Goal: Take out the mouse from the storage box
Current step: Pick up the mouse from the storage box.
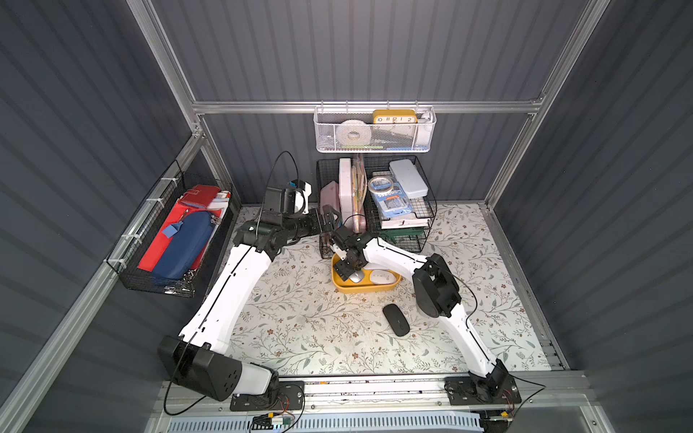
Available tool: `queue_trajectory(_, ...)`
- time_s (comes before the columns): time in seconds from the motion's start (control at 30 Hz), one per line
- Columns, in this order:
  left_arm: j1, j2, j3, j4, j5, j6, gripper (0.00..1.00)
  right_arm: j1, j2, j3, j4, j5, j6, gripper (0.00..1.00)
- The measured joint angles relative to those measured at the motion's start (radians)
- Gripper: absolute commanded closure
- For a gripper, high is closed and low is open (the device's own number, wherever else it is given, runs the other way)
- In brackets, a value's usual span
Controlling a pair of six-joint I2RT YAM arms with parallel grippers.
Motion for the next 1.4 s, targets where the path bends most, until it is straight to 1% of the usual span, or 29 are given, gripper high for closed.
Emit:
queue_trajectory(0.07, 0.000, 0.000, 0.000, 0.000, -0.001, 0.000, 0.01, -0.004, 0.002, 0.001, 0.007, -0.021, 0.003, 0.31)
queue_trajectory(0.13, 0.000, 0.000, 0.001, -0.001, -0.002, 0.000, 0.01, -0.005, 0.002, 0.000, 0.008, -0.028, 0.005, 0.31)
queue_trajectory(0.37, 0.000, 0.000, 0.002, -0.001, -0.003, 0.000, 0.01, -0.004, -0.031, -0.053, 0.014, -0.028, 0.014, 0.28)
queue_trajectory(0.6, 0.000, 0.000, 0.002, -0.001, -0.002, 0.000, 0.01, -0.004, -0.085, -0.139, -0.003, -0.028, 0.033, 0.29)
queue_trajectory(0.97, 0.000, 0.000, 0.002, -0.001, -0.003, 0.000, 0.01, -0.002, -0.079, -0.141, 0.056, -0.042, 0.052, 0.28)
queue_trajectory(1.07, 0.000, 0.000, 0.002, -0.001, -0.003, 0.000, 0.01, 0.000, -0.062, -0.115, 0.057, -0.040, 0.054, 0.30)
queue_trajectory(1.17, 0.000, 0.000, 0.002, -0.001, -0.003, 0.000, 0.01, 0.003, -0.060, -0.114, 0.061, -0.035, 0.055, 0.35)
queue_trajectory(1.3, 0.000, 0.000, 0.002, -0.001, -0.003, 0.000, 0.01, 0.005, -0.067, -0.134, 0.081, -0.029, 0.062, 0.43)
queue_trajectory(1.4, 0.000, 0.000, 0.002, -0.001, -0.003, 0.000, 0.01, 0.008, -0.082, -0.162, 0.100, -0.021, 0.074, 0.45)
